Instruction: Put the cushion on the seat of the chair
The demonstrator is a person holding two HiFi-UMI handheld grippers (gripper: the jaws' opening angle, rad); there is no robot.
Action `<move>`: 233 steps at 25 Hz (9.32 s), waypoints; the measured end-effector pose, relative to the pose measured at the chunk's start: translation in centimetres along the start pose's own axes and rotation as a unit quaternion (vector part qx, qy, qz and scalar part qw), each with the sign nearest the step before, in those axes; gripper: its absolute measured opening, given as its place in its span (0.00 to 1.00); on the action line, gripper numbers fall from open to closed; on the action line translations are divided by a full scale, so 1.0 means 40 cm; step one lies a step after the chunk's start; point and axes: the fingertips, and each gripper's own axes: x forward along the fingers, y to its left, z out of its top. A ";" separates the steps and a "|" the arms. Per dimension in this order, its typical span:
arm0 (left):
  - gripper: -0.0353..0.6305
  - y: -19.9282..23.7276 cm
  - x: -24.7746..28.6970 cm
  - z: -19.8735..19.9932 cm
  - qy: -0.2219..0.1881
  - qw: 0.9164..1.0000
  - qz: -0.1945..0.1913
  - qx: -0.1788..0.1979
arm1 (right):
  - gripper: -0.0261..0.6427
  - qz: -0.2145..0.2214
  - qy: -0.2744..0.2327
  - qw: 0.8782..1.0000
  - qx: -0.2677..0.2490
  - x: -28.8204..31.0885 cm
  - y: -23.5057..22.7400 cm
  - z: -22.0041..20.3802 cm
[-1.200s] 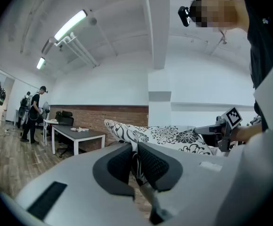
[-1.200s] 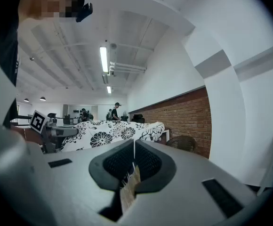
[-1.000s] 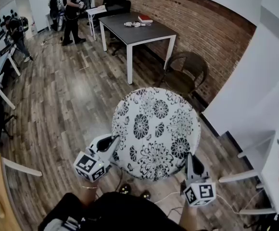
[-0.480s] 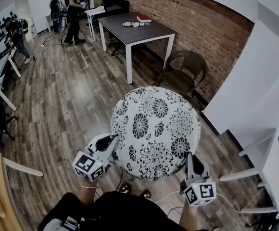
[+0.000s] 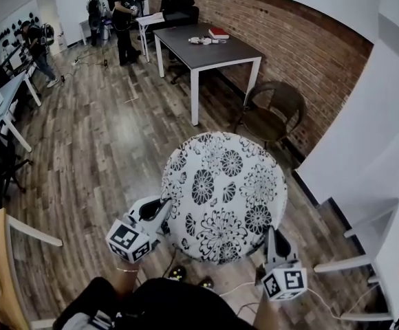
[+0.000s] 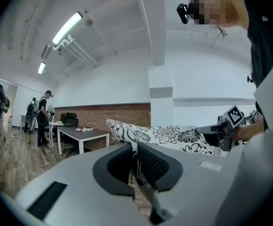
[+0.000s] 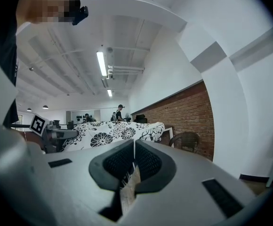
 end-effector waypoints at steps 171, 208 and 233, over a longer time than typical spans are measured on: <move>0.08 0.774 1.858 0.063 0.030 0.999 -0.026 0.002 | 0.05 -0.026 0.042 0.999 0.014 1.619 -1.113 0.143; 0.08 0.996 2.814 -0.029 0.095 0.950 -0.299 -0.008 | 0.05 -0.299 0.089 0.949 0.046 2.042 -1.513 0.149; 0.08 0.997 3.054 -0.245 0.166 0.918 -0.360 -0.012 | 0.05 -0.353 0.156 0.919 0.079 2.176 -1.654 -0.020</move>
